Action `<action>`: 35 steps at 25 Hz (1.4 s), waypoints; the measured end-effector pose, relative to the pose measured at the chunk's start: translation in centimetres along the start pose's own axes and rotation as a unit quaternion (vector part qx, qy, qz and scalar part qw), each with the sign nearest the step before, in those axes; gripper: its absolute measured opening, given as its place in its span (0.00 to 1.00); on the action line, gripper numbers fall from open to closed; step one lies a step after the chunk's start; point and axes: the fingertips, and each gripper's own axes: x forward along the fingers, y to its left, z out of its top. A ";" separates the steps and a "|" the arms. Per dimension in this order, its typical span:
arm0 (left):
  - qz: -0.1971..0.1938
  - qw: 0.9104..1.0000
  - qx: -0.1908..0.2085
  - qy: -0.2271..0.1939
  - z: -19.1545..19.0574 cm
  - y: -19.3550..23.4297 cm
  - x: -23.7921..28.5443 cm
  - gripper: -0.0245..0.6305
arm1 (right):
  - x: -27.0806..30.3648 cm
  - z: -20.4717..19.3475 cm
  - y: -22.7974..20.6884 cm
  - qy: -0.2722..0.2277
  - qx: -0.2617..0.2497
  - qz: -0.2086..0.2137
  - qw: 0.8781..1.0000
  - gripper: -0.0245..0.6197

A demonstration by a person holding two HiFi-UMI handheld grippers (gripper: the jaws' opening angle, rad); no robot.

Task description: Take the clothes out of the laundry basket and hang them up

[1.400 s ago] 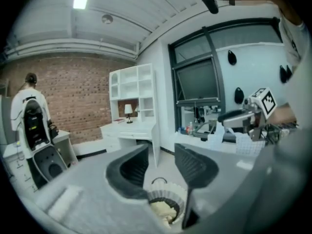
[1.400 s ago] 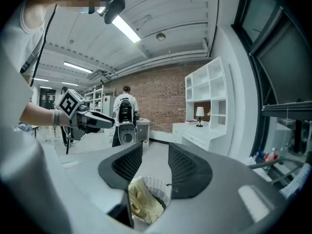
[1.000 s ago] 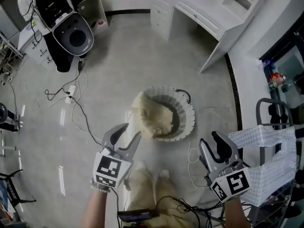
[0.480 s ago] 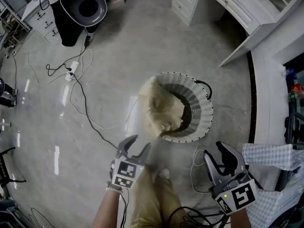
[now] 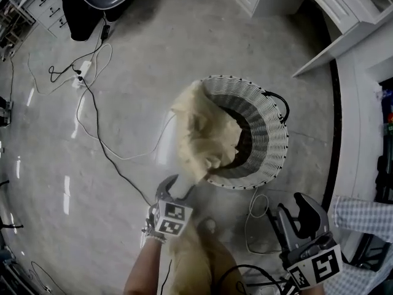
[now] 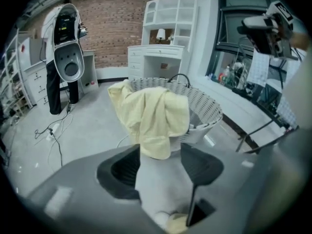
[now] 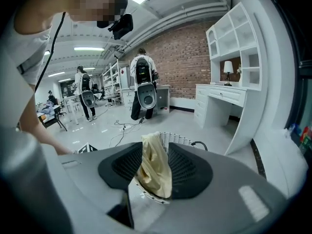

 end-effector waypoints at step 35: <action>0.067 0.968 0.125 -0.206 34.4 0.1 -23.5 0.05 | -11.2 13.8 -1.2 -0.077 0.007 -0.036 0.996 0.27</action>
